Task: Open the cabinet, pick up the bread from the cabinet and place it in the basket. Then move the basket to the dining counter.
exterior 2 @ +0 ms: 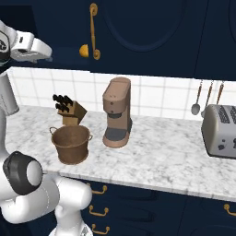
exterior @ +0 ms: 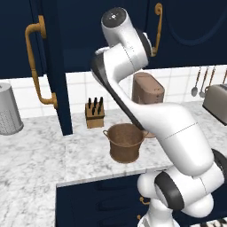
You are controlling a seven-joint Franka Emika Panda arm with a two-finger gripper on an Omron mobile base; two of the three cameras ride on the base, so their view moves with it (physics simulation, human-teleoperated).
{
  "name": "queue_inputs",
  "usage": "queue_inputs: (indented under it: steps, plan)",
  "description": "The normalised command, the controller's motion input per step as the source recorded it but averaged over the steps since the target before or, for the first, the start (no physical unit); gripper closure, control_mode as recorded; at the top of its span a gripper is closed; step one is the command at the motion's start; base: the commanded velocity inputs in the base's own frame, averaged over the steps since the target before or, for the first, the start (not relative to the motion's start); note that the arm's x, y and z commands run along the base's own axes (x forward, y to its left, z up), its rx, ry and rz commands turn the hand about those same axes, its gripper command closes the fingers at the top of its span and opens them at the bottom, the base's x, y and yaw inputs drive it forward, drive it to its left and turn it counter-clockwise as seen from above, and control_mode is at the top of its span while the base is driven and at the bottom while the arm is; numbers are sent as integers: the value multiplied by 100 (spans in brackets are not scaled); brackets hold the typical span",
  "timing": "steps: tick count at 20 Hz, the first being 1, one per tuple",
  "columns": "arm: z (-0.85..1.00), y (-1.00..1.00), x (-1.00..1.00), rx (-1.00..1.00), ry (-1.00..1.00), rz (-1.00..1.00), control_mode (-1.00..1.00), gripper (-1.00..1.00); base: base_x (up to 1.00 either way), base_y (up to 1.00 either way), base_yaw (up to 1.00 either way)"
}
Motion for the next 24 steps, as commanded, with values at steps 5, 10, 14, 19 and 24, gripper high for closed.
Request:
queue_inputs:
  steps: [5,10,14,19,24]
  plan:
    - [34,-5,7,-5,0,-2,-100,-100,0,0,0]
    - [-3,-6,45,11,-4,5,-100,-100,0,0,0]
    - [-2,0,96,3,0,18,-100,-100,0,0,0]
    - [0,0,71,-3,0,12,-100,-100,0,0,0]
    - [0,-2,53,-6,0,1,-100,-100,0,0,0]
